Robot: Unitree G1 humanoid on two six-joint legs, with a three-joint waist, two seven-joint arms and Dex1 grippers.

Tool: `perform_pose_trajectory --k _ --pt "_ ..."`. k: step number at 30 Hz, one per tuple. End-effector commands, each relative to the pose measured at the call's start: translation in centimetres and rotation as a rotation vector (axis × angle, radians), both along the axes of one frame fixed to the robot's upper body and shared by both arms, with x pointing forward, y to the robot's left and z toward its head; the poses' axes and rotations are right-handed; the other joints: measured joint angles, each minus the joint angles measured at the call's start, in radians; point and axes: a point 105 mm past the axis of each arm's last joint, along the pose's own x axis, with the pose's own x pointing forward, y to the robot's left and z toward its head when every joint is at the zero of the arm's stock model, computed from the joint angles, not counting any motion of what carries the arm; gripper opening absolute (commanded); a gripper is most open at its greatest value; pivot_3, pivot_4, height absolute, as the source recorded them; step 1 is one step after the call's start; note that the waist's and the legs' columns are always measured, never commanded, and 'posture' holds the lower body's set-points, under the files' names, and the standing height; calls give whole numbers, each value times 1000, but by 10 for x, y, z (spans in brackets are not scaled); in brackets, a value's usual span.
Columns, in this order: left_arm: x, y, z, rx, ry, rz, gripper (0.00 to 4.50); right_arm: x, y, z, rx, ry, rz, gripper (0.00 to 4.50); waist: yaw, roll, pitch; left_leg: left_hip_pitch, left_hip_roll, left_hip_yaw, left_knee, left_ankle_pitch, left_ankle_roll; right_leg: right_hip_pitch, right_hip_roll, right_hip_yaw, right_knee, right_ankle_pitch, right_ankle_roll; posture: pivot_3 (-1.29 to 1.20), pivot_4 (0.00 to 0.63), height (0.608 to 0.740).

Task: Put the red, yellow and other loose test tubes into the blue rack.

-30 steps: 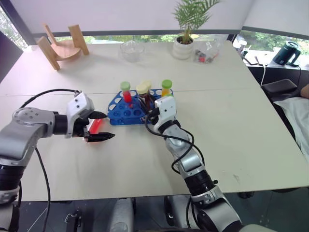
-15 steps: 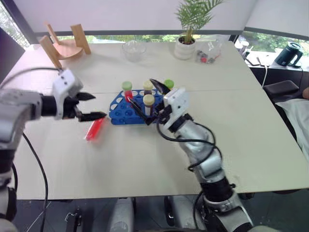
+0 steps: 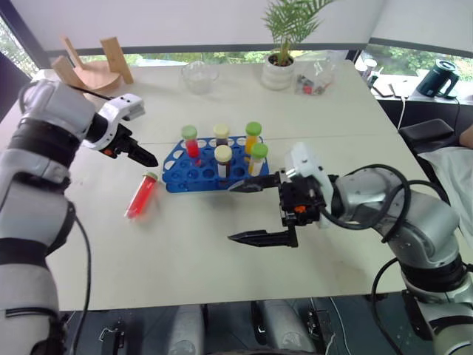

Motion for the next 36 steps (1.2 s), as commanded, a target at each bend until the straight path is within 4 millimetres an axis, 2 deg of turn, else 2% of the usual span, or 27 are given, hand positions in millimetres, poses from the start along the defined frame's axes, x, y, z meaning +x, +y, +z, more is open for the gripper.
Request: perform_pose_trajectory --k 1,6,16,19,23,24,25,28,31,34,36 --pt "-5 14 -7 67 74 20 4500 -4 5 -8 1 -13 -11 4460 -3 0 0 -1 0 0 0 0 0 0 0 0 0 0 0 0 150 740" --pt "-9 21 -22 118 139 3 4500 0 9 -8 54 -12 -91 4460 -2 0 0 -9 0 -1 2 0 0 -8 -1 0 3 -1 0 0 150 740" --pt "-9 10 -63 100 206 16 4500 13 10 -8 96 -19 -190 4460 22 0 -1 -10 -1 -2 4 1 -1 -8 -2 -1 3 -1 0 0 150 740" --pt "-7 10 -74 140 197 23 3621 17 9 -8 97 -16 -207 4500 24 0 -1 -8 -1 -2 4 1 -1 -6 -2 -1 4 -1 0 0 150 740" --pt "-7 8 -81 156 201 11 1573 20 7 -10 93 -15 -220 4500 23 0 -1 -3 -1 -2 4 1 -1 0 -2 -1 4 -1 1 0 150 740" --pt "-7 7 -82 155 204 8 1130 21 6 -10 90 -14 -223 4500 24 1 -1 -1 -1 -2 4 1 -1 1 -2 -1 4 -1 1 0 150 740" --pt "-7 4 -83 150 209 4 898 21 5 -11 87 -12 -226 4500 25 1 -1 1 -2 -2 3 1 -1 4 -2 -1 3 -1 1 0 150 740" --pt "-2 4 -76 131 166 13 883 22 1 -16 69 -4 -235 4500 25 1 -1 4 -2 -2 3 0 0 7 -2 -1 3 -2 1 0 150 740" --pt "14 3 -59 53 10 84 883 27 -3 -18 60 -25 -256 4500 31 1 -1 4 -2 -2 4 0 0 8 -3 -2 3 -2 2 0 150 740" --pt "31 8 -25 -48 -239 53 883 27 -10 -16 53 -36 -247 4500 35 0 -1 4 -2 -4 4 0 -1 8 -3 -3 3 -1 2 0 150 740" --pt "33 16 5 -156 -454 1 883 24 -16 -10 54 -29 -229 4500 38 0 0 4 -2 -4 4 1 -1 7 -3 -3 3 -1 1 0 150 740"
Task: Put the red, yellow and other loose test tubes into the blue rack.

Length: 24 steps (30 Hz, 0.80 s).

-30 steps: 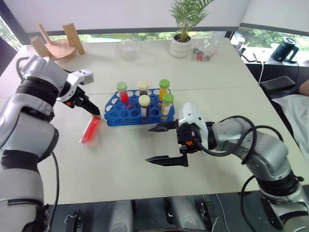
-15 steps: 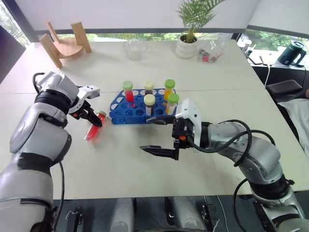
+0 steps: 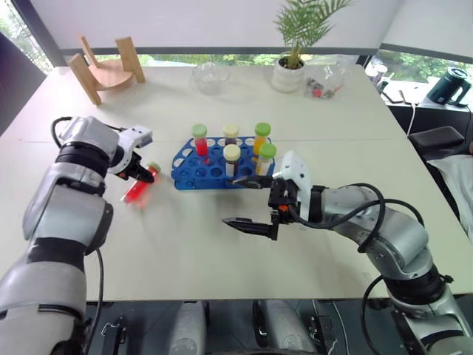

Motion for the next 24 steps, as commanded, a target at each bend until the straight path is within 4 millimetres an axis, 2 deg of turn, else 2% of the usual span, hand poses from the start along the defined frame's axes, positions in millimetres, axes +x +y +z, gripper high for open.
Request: perform_pose_trajectory --k 1,3,5,7,9,11,15,20,24 --pt "8 6 69 -160 -420 -98 883 -4 -13 19 26 -42 21 4500 2 0 0 0 1 0 0 0 0 0 0 0 0 0 0 0 150 740" --pt "-6 2 96 -295 -618 -157 883 0 -15 23 24 -56 26 4500 -1 0 0 0 1 1 -1 1 -1 -1 0 0 0 0 0 0 150 740" --pt "-25 -5 112 -408 -758 -184 883 2 -14 25 11 -65 48 4500 3 0 0 0 2 1 -1 1 -2 -1 -1 0 -1 0 -1 0 150 740" --pt "-39 -16 120 -477 -879 -188 883 3 -15 26 0 -61 72 4500 9 0 0 0 2 1 -1 1 -2 0 -1 0 -1 0 -1 0 150 740" --pt "-57 -33 122 -628 -964 -193 883 6 -14 29 -13 -56 100 4500 16 0 0 0 2 1 0 1 -3 1 -2 0 -1 0 0 0 150 740" --pt "-69 -45 119 -721 -988 -205 883 9 -15 31 -20 -54 112 4500 17 0 0 0 1 1 1 2 -4 2 -3 0 -1 2 2 0 150 740" --pt "-74 -66 96 -763 -1040 -168 883 14 -15 33 -37 -33 140 4500 14 0 0 2 -1 1 2 3 -5 4 -3 1 -2 3 3 0 150 740" --pt "-67 -90 69 -744 -1016 -195 883 13 -16 31 -53 -6 151 4500 15 0 0 2 -1 1 2 3 -5 4 -1 1 -2 4 2 0 150 740" --pt "-60 -98 55 -742 -988 -218 883 11 -17 31 -59 1 143 4500 14 0 0 2 -1 1 1 3 -5 4 -1 1 -3 4 2 0 150 740"
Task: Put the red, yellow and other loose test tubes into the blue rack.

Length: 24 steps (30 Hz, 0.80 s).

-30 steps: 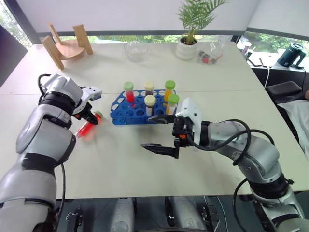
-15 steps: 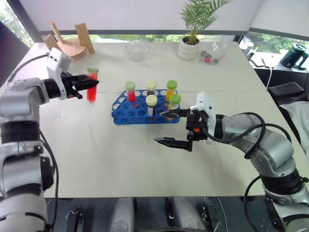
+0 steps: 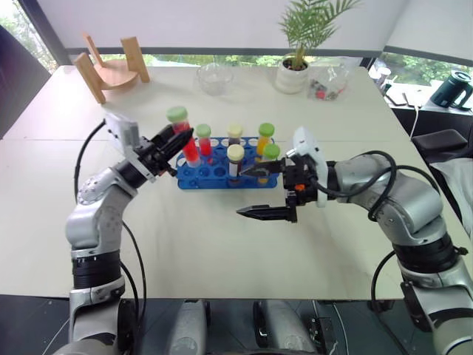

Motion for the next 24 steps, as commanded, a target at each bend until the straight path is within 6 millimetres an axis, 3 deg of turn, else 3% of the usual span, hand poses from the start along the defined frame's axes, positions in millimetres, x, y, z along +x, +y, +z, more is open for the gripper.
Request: perform_pose_trajectory --k 1,12,24 --pt "3 -5 -4 20 -30 -15 883 -4 -2 9 1 -36 3 4500 0 0 0 0 0 0 0 0 0 0 0 0 0 0 0 0 150 740" --pt "21 -1 -26 52 11 -13 883 1 -1 6 17 -45 -52 4500 -1 0 0 0 0 0 -1 0 0 -1 0 0 0 0 0 0 150 740" --pt "15 -15 -38 98 22 -77 883 4 0 4 35 -42 -72 4500 -1 0 0 0 0 0 -1 0 0 0 1 0 0 0 0 0 150 740"
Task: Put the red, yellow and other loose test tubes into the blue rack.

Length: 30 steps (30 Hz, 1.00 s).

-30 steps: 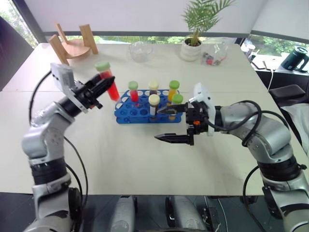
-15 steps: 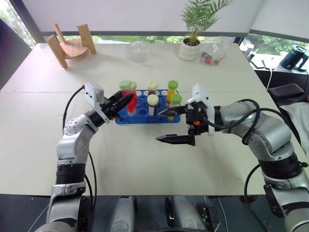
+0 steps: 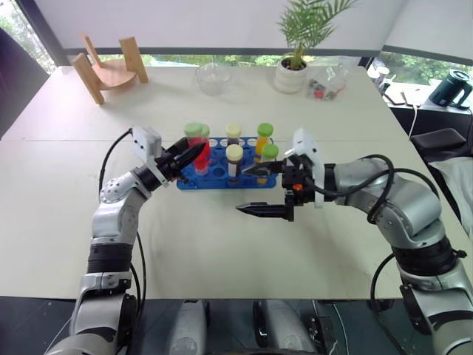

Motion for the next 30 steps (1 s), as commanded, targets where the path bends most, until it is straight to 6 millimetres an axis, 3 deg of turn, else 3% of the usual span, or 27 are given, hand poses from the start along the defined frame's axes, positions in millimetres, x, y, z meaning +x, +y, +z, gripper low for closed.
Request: perform_pose_trajectory --k 1,11,18,19,20,24,30 --pt "-4 -4 -4 26 2 -20 883 -2 1 9 24 -44 7 4500 0 0 0 0 0 0 0 0 0 0 0 0 0 0 0 0 150 740" --pt "-2 2 -8 43 -5 21 883 -3 3 7 31 -30 9 4500 -2 0 0 0 0 0 -1 0 0 0 0 0 -1 0 0 0 150 740" --pt "-1 9 2 89 -42 44 4087 -6 3 4 29 -13 22 4500 -1 0 0 0 0 0 -1 0 0 0 0 0 -1 0 0 0 150 740" --pt "-2 14 5 111 -43 55 4477 -7 3 3 27 -9 20 4500 -1 0 0 0 0 0 -1 0 0 0 0 0 -1 0 0 0 150 740" --pt "-4 18 8 126 -45 63 4477 -7 1 2 25 -4 19 4500 -3 0 0 0 0 0 -1 0 0 -1 0 0 -1 0 0 0 150 740" --pt "-27 37 6 236 34 33 4477 -15 -13 -9 -3 53 14 4500 -6 1 0 -1 1 0 -3 0 0 -2 0 0 -2 0 0 0 150 740" --pt "-106 71 -32 415 354 -103 4477 -32 -50 -58 -131 239 -15 4500 -7 1 1 -1 2 2 -5 -1 1 -2 0 1 -5 -1 -2 0 150 740"
